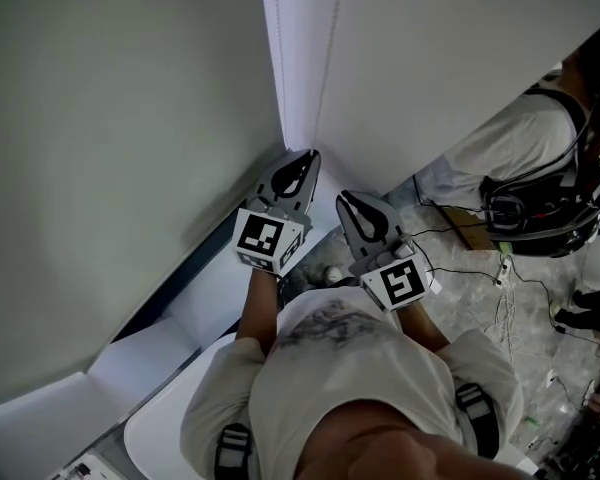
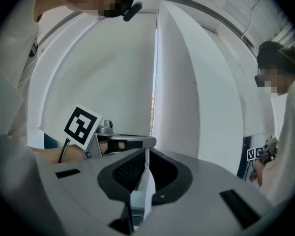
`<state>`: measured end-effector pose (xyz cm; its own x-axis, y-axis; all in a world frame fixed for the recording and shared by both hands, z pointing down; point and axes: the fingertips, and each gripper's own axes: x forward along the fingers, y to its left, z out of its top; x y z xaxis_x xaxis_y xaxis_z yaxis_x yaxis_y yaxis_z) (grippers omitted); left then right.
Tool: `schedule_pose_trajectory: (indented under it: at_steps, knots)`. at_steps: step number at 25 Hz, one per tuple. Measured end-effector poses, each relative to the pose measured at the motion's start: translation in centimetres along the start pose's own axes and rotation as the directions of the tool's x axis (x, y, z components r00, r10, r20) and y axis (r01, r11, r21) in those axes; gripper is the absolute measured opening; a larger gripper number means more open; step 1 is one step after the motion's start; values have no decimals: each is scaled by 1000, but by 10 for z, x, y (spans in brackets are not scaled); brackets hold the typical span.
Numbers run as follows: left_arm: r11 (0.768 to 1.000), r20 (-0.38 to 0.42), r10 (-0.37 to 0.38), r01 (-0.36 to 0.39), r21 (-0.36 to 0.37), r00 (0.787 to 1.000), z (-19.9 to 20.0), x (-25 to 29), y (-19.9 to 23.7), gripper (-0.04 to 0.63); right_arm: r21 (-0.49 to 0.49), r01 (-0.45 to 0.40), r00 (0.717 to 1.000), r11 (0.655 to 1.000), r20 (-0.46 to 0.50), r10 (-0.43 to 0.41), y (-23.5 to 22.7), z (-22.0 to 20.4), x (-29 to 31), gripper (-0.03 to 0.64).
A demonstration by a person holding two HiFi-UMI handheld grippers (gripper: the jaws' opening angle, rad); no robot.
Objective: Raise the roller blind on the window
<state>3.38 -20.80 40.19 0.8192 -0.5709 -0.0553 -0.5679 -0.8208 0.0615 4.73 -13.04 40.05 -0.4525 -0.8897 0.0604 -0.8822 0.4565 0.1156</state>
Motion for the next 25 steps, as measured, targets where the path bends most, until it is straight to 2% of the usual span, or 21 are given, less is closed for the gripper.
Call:
schedule_pose_trajectory:
  at_steps: [12, 18, 21, 25]
  knots:
    - [999, -57, 47, -48, -20, 997, -11, -24, -4, 8, 31, -175, 984, 984, -39, 176, 11, 13, 13, 64]
    - [998, -61, 58, -60, -35, 996, -13, -37, -8, 8, 0, -213, 976, 977, 46, 212, 18, 53, 21, 71]
    - [997, -57, 57, -59, -42, 997, -13, -38, -9, 8, -24, -231, 971, 973, 57, 232, 20, 67, 26, 124]
    - [997, -58, 58, -61, -44, 997, -16, -41, -16, 8, -26, -235, 967, 972, 95, 236, 20, 82, 26, 127]
